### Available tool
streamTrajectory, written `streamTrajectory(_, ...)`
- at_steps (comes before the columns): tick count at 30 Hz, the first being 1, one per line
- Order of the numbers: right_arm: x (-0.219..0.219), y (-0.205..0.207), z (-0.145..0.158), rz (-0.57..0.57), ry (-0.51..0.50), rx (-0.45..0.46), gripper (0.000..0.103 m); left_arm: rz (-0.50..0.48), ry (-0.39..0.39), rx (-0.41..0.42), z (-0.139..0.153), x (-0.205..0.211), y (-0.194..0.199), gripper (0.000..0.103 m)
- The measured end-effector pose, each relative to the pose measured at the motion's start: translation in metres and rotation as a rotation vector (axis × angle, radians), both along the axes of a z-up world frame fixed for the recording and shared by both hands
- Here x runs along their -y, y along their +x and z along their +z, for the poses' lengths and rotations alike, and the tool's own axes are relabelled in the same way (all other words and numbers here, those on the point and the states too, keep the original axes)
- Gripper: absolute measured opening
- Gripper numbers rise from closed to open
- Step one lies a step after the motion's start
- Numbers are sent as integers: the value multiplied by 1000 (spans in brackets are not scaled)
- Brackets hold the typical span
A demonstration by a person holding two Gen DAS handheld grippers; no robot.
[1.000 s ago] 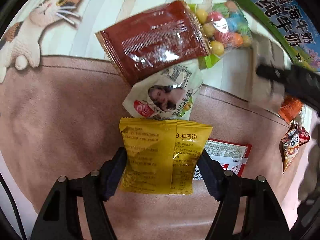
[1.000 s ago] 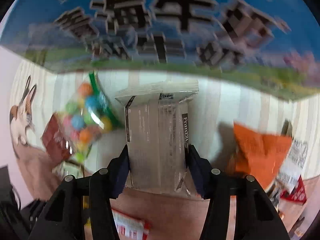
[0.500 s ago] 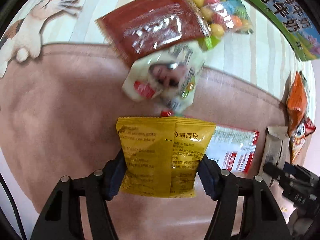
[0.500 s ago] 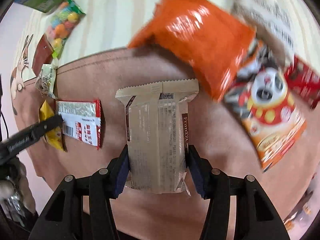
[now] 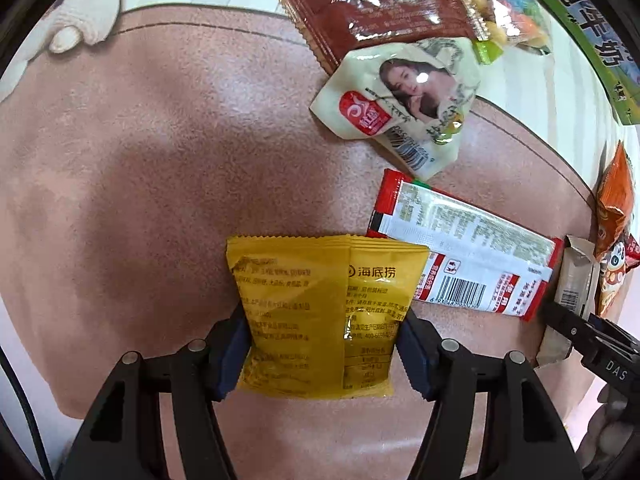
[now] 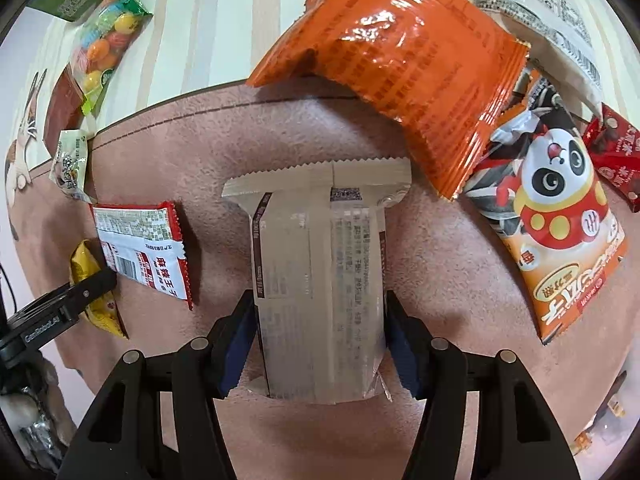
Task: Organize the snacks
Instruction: 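Carry both packets into the box and open both tools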
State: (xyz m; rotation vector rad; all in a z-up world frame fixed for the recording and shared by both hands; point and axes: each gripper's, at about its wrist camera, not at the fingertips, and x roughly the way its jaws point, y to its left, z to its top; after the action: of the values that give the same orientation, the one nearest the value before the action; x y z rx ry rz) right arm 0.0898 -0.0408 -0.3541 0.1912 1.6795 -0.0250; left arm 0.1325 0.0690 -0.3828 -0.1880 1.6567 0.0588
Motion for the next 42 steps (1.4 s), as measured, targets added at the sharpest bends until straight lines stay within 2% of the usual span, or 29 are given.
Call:
streamTrajectory(1,-6,-9,-7,4,-3,8,62,-1,6,3,4,2,0,60)
streamTrajectory(3,-3,-17,4,0,5,30,62,4,-3,5,11,3,-5,60)
streamTrajectory(9,-16,-41,40,-40,144,53,62,23,-36,0,35,-18,-28,60)
streamTrajectory(14,-24,-38,88,-25,237,135,62,24,-71,93,87,-16,-20,60)
streamTrajectory(17,-26,-23,129,-22,282,218,62,11,-118,196,139,0,4,60)
streamTrajectory(21,-8,25,185,-34,315,343,62,-31,-186,307,200,25,59,60)
streamTrajectory(25,21,78,225,-43,253,449,62,-104,-167,392,253,49,130,60)
streamTrajectory(28,46,125,244,-56,189,498,62,-147,-91,431,263,68,186,60)
streamTrajectory(31,74,170,249,-74,149,508,62,-162,-35,420,259,75,243,60)
streamTrajectory(33,85,202,247,-85,122,504,62,-161,-4,391,247,76,284,60)
streamTrajectory(37,102,256,233,-74,53,477,62,-169,47,332,213,81,341,60)
streamTrajectory(42,109,305,207,-72,13,442,62,-156,96,278,176,83,385,60)
